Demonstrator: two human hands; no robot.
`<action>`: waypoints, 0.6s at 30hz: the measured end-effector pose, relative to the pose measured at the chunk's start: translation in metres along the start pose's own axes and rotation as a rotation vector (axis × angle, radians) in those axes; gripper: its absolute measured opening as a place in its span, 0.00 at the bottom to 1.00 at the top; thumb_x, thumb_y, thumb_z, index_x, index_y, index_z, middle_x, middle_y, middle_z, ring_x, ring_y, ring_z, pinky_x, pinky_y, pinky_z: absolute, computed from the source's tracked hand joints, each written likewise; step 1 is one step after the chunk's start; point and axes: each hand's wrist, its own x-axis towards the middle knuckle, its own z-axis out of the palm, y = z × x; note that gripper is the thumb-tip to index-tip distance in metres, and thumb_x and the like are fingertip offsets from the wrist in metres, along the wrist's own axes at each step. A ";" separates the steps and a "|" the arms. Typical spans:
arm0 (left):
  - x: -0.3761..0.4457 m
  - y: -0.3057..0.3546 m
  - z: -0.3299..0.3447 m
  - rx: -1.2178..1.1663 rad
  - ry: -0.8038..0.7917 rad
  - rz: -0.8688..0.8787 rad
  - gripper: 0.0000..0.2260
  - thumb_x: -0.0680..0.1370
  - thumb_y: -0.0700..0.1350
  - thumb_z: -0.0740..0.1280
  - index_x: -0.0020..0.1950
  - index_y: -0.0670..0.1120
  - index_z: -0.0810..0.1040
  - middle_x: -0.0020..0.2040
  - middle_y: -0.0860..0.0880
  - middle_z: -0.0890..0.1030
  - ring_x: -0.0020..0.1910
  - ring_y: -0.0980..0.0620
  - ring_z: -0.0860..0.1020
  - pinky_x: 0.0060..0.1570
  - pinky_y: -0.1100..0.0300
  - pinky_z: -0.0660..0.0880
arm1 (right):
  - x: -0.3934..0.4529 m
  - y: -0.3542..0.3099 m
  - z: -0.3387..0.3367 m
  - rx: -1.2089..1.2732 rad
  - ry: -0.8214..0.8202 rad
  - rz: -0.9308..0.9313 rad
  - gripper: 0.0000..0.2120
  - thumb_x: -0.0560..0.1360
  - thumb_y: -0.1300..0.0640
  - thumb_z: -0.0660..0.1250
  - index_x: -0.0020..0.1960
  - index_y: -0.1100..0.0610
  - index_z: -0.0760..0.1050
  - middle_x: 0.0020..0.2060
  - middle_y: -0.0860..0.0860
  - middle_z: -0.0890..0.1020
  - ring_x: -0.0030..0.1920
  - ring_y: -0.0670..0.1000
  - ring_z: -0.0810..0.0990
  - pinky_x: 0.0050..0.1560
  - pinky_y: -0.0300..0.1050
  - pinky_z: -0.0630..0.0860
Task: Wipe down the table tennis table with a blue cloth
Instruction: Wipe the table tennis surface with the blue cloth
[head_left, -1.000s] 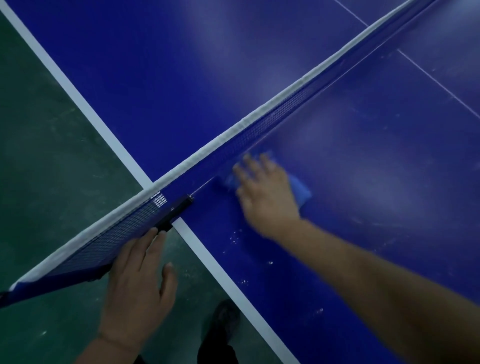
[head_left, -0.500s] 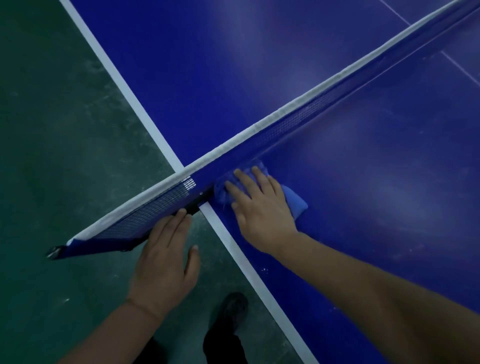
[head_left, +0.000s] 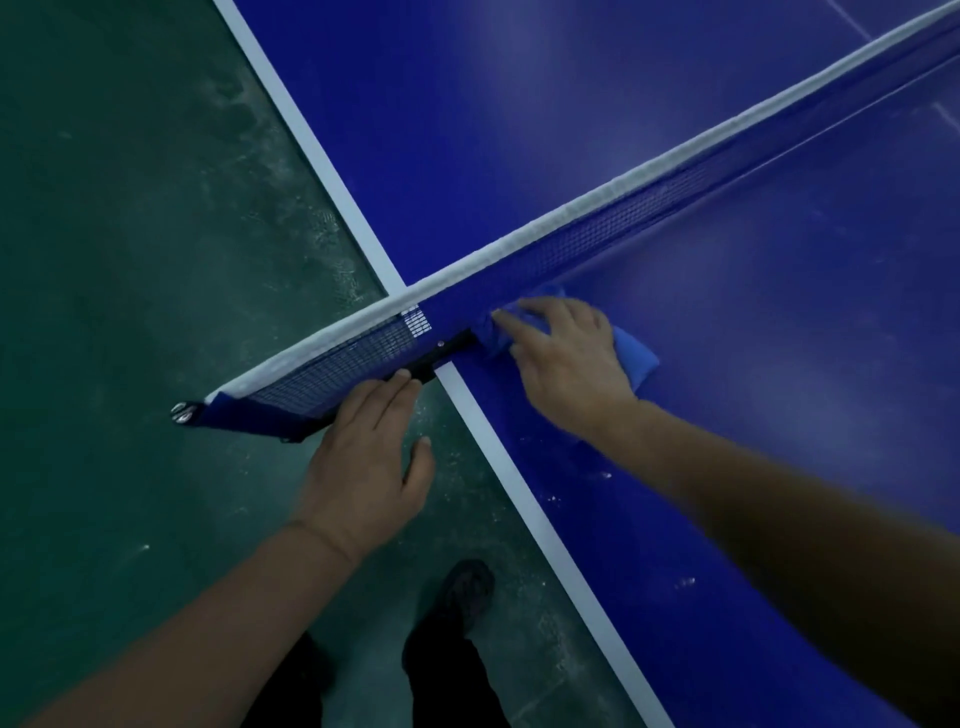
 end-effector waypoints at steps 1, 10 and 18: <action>0.000 0.000 -0.001 -0.003 -0.005 0.004 0.27 0.76 0.50 0.56 0.70 0.35 0.72 0.70 0.40 0.73 0.69 0.39 0.70 0.71 0.50 0.62 | 0.005 0.008 -0.003 0.003 0.012 0.085 0.20 0.80 0.51 0.56 0.70 0.50 0.73 0.65 0.55 0.75 0.64 0.61 0.71 0.65 0.61 0.66; 0.001 0.001 -0.007 -0.019 -0.036 0.007 0.31 0.77 0.54 0.52 0.72 0.36 0.71 0.72 0.40 0.71 0.71 0.41 0.67 0.74 0.53 0.57 | -0.020 -0.034 0.008 0.019 0.049 0.077 0.18 0.79 0.52 0.64 0.68 0.54 0.76 0.63 0.57 0.75 0.64 0.61 0.71 0.64 0.62 0.67; 0.002 -0.002 -0.007 -0.040 -0.065 -0.014 0.29 0.78 0.54 0.54 0.73 0.37 0.69 0.74 0.41 0.69 0.73 0.41 0.65 0.75 0.49 0.58 | -0.035 -0.059 0.014 -0.016 0.066 -0.055 0.19 0.77 0.52 0.65 0.68 0.50 0.75 0.62 0.55 0.76 0.62 0.60 0.72 0.61 0.59 0.68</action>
